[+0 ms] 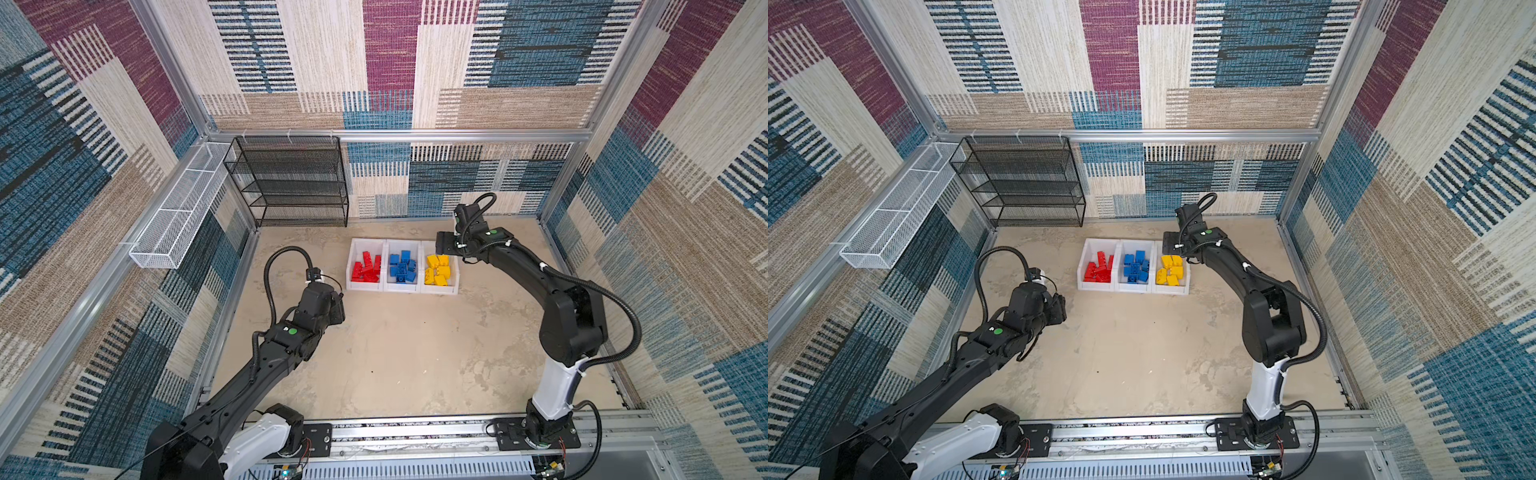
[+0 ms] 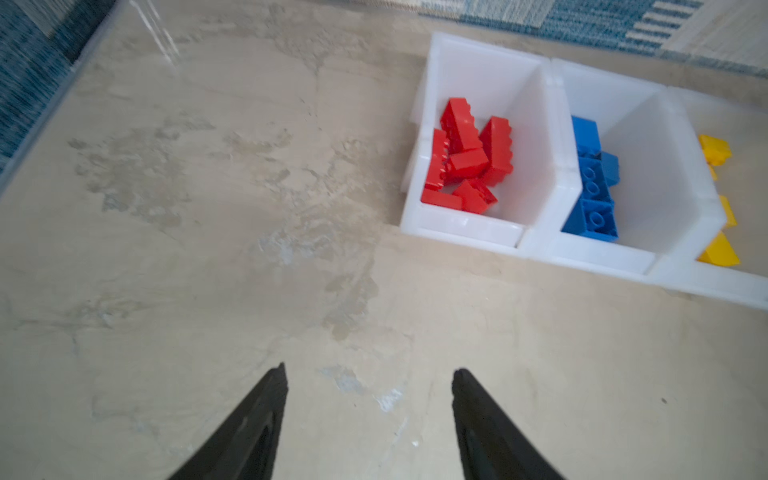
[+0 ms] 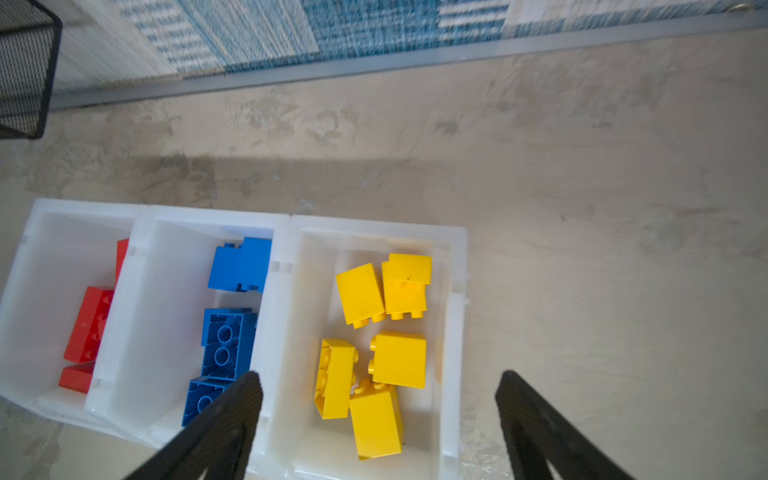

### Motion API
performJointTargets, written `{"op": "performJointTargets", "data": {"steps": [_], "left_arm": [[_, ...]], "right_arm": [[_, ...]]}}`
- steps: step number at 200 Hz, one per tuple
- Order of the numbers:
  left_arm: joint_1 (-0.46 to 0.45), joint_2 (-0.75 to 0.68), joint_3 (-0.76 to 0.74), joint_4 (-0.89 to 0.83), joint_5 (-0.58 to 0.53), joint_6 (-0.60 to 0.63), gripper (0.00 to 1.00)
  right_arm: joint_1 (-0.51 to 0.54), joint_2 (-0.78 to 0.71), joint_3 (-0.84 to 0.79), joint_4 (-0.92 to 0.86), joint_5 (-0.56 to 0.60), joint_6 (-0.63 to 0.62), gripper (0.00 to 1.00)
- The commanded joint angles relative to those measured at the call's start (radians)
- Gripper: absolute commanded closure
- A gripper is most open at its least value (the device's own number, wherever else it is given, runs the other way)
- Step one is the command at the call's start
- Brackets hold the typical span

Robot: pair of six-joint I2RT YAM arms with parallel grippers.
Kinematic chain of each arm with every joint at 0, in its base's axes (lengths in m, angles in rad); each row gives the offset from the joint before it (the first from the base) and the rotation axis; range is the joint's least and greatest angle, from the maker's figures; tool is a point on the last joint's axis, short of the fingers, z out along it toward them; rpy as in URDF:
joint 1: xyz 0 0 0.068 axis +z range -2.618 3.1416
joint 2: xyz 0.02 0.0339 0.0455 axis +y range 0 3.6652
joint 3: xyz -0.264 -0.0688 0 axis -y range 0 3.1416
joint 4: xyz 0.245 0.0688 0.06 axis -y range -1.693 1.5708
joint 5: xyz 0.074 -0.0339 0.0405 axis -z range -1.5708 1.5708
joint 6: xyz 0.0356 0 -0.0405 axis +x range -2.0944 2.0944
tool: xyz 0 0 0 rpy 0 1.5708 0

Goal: Sort the legos into containers by color

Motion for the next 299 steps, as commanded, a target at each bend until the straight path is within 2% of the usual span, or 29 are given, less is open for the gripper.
{"op": "performJointTargets", "data": {"steps": [1, 24, 48, 51, 55, 66, 74, 84, 94, 114, 124, 127, 135, 147, 153, 159, 171, 180, 190, 199, 208, 217, 299], "left_arm": [[0.032, -0.044, -0.103, 0.333, -0.152, 0.185, 0.24], [0.096, -0.033, -0.202, 0.570, -0.171, 0.345, 0.16], [0.187, 0.064, -0.227, 0.633, -0.117, 0.350, 0.11], [0.195, 0.081, -0.233, 0.647, -0.113, 0.348, 0.10], [0.204, 0.102, -0.243, 0.671, -0.107, 0.349, 0.02], [0.224, 0.167, -0.277, 0.767, -0.093, 0.354, 0.01], [0.238, 0.218, -0.304, 0.873, -0.087, 0.358, 0.01], [0.267, 0.286, -0.324, 0.992, -0.074, 0.361, 0.01], [0.286, 0.322, -0.299, 0.997, -0.040, 0.389, 0.01], [0.361, 0.458, -0.260, 1.036, 0.106, 0.369, 0.01], [0.387, 0.555, -0.274, 1.196, 0.167, 0.388, 0.01], [0.391, 0.548, -0.263, 1.159, 0.184, 0.384, 0.01], [0.404, 0.497, -0.212, 0.962, 0.241, 0.370, 0.01], [0.415, 0.550, -0.217, 1.072, 0.282, 0.390, 0.01], [0.418, 0.532, -0.191, 0.977, 0.286, 0.376, 0.01], [0.424, 0.520, -0.169, 0.913, 0.290, 0.368, 0.01], [0.424, 0.545, -0.201, 1.032, 0.284, 0.377, 0.01], [0.424, 0.524, -0.186, 0.960, 0.287, 0.373, 0.01], [0.424, 0.526, -0.191, 0.974, 0.286, 0.373, 0.01], [0.424, 0.538, -0.203, 1.024, 0.284, 0.377, 0.01], [0.423, 0.528, -0.191, 0.979, 0.287, 0.374, 0.01], [0.424, 0.532, -0.197, 0.999, 0.287, 0.376, 0.01], [0.429, 0.543, -0.181, 0.985, 0.309, 0.377, 0.01]], "right_arm": [[-0.027, -0.127, -0.148, 0.198, 0.085, -0.046, 0.00], [-0.075, -0.329, -0.431, 0.486, 0.117, -0.128, 0.01], [-0.143, -0.576, -0.804, 0.898, 0.111, -0.169, 0.01], [-0.150, -0.596, -0.853, 0.957, 0.112, -0.186, 0.01], [-0.155, -0.634, -0.915, 1.032, 0.114, -0.213, 0.01], [-0.165, -0.689, -1.069, 1.208, 0.143, -0.287, 0.00], [-0.176, -0.699, -1.136, 1.279, 0.163, -0.319, 0.01], [-0.207, -0.680, -1.178, 1.280, 0.157, -0.318, 0.00], [-0.245, -0.642, -1.219, 1.308, 0.124, -0.297, 0.00], [-0.292, -0.535, -1.340, 1.588, 0.104, -0.248, 0.00], [-0.302, -0.453, -1.349, 1.691, 0.151, -0.241, 0.00], [-0.302, -0.443, -1.340, 1.687, 0.177, -0.245, 0.00], [-0.326, -0.407, -1.337, 1.713, 0.150, -0.229, 0.00], [-0.339, -0.351, -1.337, 1.784, 0.111, -0.235, 0.00], [-0.338, -0.357, -1.313, 1.707, 0.049, -0.252, 0.00], [-0.339, -0.324, -1.322, 1.761, 0.006, -0.270, 0.00], [-0.338, -0.250, -1.359, 1.927, -0.032, -0.298, 0.00], [-0.338, -0.300, -1.336, 1.791, -0.033, -0.288, 0.01], [-0.338, -0.260, -1.355, 1.897, -0.033, -0.296, 0.00], [-0.338, -0.292, -1.339, 1.810, -0.032, -0.291, 0.00], [-0.338, -0.272, -1.349, 1.869, -0.033, -0.295, 0.00], [-0.338, -0.289, -1.342, 1.822, -0.033, -0.291, 0.00], [-0.338, -0.283, -1.343, 1.836, -0.032, -0.293, 0.00]]}}
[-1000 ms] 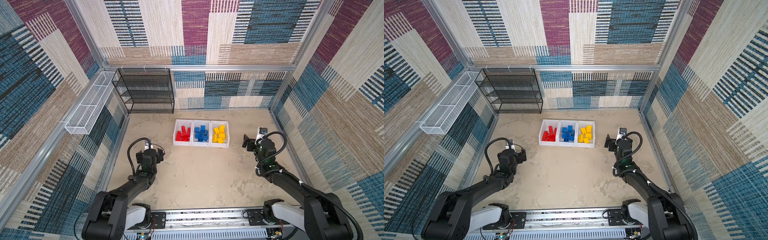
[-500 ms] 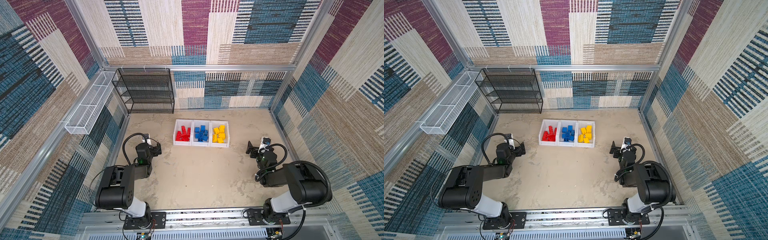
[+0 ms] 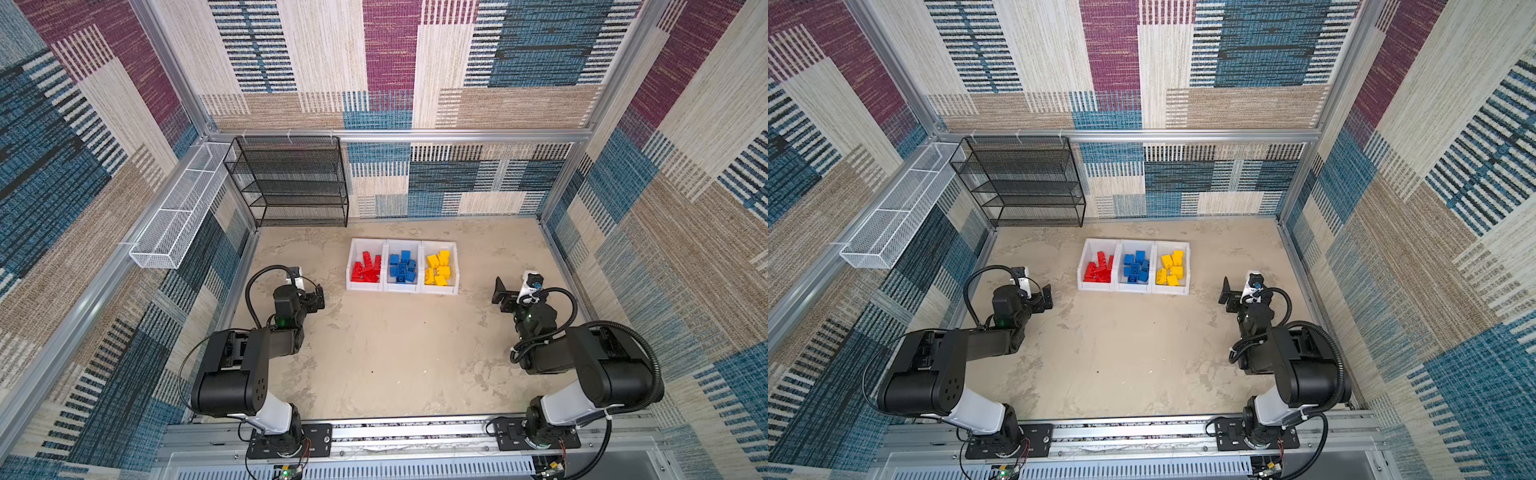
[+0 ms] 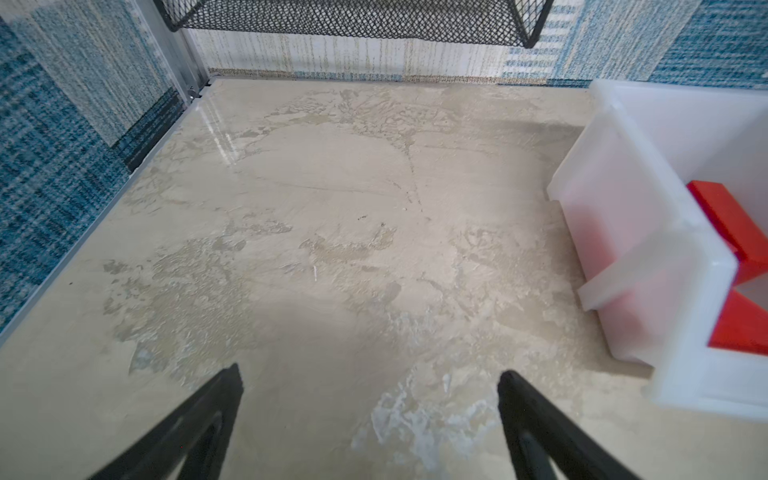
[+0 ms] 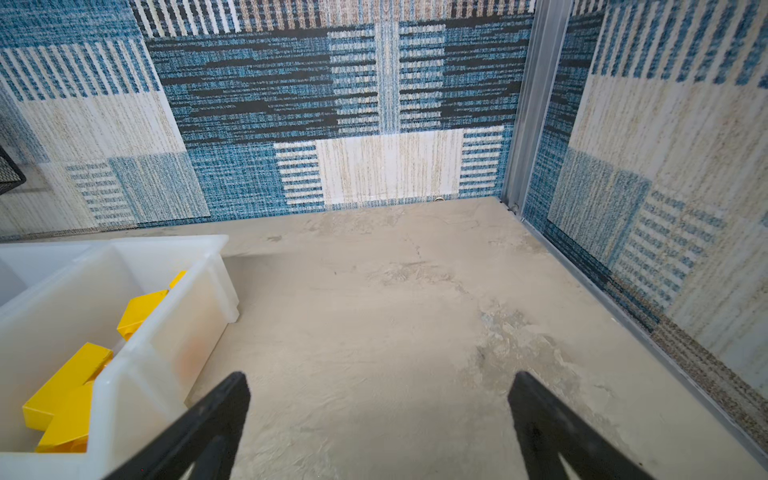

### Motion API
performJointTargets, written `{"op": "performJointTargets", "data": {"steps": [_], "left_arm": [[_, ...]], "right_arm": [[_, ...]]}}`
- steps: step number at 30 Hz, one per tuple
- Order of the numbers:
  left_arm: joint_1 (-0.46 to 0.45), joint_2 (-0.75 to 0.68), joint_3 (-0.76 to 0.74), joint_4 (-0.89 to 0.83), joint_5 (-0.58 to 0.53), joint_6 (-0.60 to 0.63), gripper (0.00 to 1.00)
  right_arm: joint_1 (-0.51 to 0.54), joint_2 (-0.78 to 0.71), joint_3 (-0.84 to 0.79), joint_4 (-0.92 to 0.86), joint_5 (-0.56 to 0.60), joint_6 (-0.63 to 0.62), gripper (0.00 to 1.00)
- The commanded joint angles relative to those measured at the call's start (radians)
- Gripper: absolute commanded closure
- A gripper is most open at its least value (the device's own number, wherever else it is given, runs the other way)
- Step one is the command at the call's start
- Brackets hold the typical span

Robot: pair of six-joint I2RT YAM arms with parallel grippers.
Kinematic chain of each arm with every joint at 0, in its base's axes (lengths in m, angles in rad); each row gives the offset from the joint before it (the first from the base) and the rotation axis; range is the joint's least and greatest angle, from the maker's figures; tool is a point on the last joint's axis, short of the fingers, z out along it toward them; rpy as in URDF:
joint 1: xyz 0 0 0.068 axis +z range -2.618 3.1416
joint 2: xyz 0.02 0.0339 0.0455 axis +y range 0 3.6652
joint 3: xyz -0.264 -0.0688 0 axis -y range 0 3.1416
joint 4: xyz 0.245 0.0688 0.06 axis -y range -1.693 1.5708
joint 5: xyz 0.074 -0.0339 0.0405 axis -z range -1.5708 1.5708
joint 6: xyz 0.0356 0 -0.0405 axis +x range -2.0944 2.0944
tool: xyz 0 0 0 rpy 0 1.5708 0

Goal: Sort the legos into containers by color

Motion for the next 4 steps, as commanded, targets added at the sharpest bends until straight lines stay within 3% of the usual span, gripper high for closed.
{"op": "performJointTargets", "data": {"steps": [1, 4], "left_arm": [[0.002, -0.004, 0.000, 0.017, 0.009, 0.019, 0.01], [0.001, -0.012, -0.011, 0.028, 0.007, 0.021, 0.01]], "right_arm": [[0.001, 0.000, 0.003, 0.039, -0.011, -0.010, 0.00], [0.001, -0.002, 0.001, 0.042, -0.011, -0.010, 0.00]]}}
